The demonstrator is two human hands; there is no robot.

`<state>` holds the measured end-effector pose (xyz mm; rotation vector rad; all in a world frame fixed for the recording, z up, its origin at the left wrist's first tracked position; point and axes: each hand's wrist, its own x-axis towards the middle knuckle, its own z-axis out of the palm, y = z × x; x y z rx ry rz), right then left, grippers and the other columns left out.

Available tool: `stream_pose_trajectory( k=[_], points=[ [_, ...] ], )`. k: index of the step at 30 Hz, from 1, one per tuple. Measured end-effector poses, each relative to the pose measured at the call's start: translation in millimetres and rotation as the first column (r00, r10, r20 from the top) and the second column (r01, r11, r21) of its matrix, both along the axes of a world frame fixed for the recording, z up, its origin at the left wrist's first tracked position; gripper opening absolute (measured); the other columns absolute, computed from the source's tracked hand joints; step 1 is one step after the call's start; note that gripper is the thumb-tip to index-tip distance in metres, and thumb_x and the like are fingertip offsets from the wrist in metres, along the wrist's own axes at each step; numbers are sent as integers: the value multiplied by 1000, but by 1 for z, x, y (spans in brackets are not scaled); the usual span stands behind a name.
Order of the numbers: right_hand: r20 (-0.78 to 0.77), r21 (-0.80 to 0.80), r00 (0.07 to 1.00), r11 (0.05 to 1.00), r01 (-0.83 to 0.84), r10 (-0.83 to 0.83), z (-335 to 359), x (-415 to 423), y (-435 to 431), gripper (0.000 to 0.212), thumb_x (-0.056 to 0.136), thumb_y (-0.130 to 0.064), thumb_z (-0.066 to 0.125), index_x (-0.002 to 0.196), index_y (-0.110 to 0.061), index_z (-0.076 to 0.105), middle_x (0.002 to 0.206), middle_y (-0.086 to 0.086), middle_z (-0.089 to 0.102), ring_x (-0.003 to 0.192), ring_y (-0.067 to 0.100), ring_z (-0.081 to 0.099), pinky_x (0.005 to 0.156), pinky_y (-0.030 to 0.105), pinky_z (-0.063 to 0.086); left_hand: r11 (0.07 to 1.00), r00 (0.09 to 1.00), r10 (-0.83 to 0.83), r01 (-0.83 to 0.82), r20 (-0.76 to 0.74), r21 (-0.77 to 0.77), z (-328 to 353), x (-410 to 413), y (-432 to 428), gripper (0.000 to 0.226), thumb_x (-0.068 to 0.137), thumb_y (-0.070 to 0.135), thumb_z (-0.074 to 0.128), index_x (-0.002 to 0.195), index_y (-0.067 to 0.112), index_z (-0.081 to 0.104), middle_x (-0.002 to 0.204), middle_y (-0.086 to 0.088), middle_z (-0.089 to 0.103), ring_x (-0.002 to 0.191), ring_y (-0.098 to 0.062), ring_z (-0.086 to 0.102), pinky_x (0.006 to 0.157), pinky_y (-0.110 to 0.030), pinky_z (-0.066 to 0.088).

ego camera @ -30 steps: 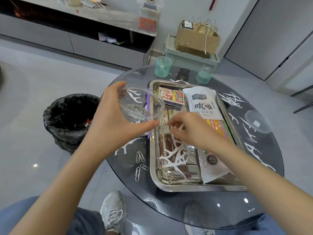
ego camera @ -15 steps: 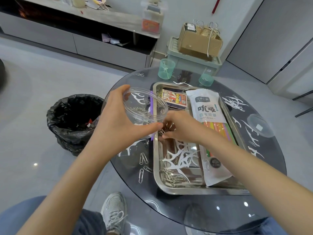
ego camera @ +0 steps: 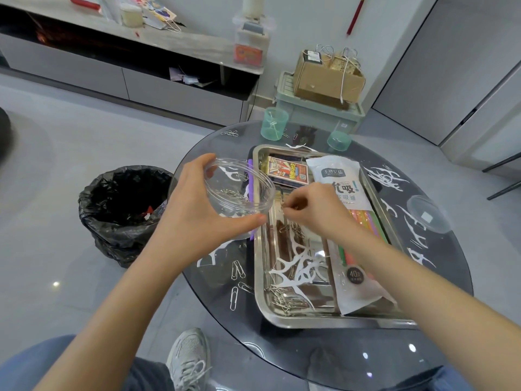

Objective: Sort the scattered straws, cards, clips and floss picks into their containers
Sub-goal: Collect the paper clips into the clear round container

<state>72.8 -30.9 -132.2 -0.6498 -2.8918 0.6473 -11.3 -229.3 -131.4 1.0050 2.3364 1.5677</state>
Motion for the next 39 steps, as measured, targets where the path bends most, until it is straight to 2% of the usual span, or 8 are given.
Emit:
stream_pose_trajectory(
  k=[3, 7, 13, 17, 23, 29, 33, 39],
  points=[
    [-123, -291, 985, 953, 85, -125, 31, 1, 7, 3, 81, -12, 72, 82, -14, 73, 75, -3, 72, 73, 9, 69, 67, 15, 54, 1000, 1000, -15, 15, -4, -1, -1, 0, 1, 122, 39, 65, 72, 145, 26, 26, 139, 12, 40, 120, 9, 36, 79, 4, 28],
    [-271, -425, 961, 903, -66, -57, 79, -4, -3, 4, 77, -11, 76, 77, -15, 75, 71, -2, 73, 69, 8, 71, 60, 10, 50, 999, 999, -31, 31, 17, 22, 0, 5, 4, 123, 39, 67, 73, 145, 30, 23, 139, 15, 39, 122, 11, 34, 91, -3, 30],
    [-107, -240, 985, 958, -157, 134, 77, -25, -29, 4, 74, -10, 76, 72, -13, 75, 59, -7, 69, 53, -1, 62, 52, 11, 45, 1000, 1000, 4, -4, -28, -4, -2, 8, 7, 114, 45, 64, 79, 141, 34, 26, 132, 23, 38, 123, 9, 34, 101, -20, 32],
    [-112, -85, 974, 975, -206, 196, 73, -26, -35, 2, 74, -17, 78, 75, -16, 77, 72, -7, 73, 70, 1, 66, 73, 21, 53, 1000, 996, 25, -26, -80, -13, -4, 6, 6, 109, 51, 55, 83, 141, 30, 28, 131, 21, 39, 122, 6, 36, 98, -14, 30],
    [-258, -161, 957, 971, -176, 131, 73, -7, -13, 9, 81, -18, 72, 89, -20, 77, 84, -12, 74, 79, -4, 66, 75, 11, 51, 998, 997, 58, -58, -46, 3, -6, 2, 7, 112, 53, 46, 86, 144, 25, 23, 136, 18, 35, 123, 7, 32, 98, -13, 27],
    [401, 64, 910, 988, -141, 104, 22, 15, 13, 35, 85, -20, 68, 120, -21, 62, 107, -4, 64, 92, 8, 59, 79, 18, 46, 997, 996, 67, -69, -59, -22, -2, 3, 6, 118, 57, 43, 86, 149, 20, 16, 144, 11, 32, 115, 14, 27, 100, -15, 26],
    [247, 33, 964, 994, -105, 93, 0, 24, 10, 40, 78, -38, 74, 114, -23, 64, 94, -8, 59, 84, 6, 56, 66, 15, 41, 997, 995, 61, -64, -73, -39, -2, 3, 6, 117, 57, 42, 87, 149, 20, 18, 143, 10, 32, 118, 11, 28, 99, -13, 25],
    [180, 28, 977, 992, -125, 118, -9, 29, 3, 9, 81, -20, 71, 86, -20, 64, 86, -5, 61, 79, 9, 56, 65, 16, 43, 998, 996, 51, -53, -68, -28, 0, 4, 8, 115, 56, 43, 86, 148, 22, 20, 132, 20, 29, 114, 16, 27, 98, -13, 26]
  ],
)
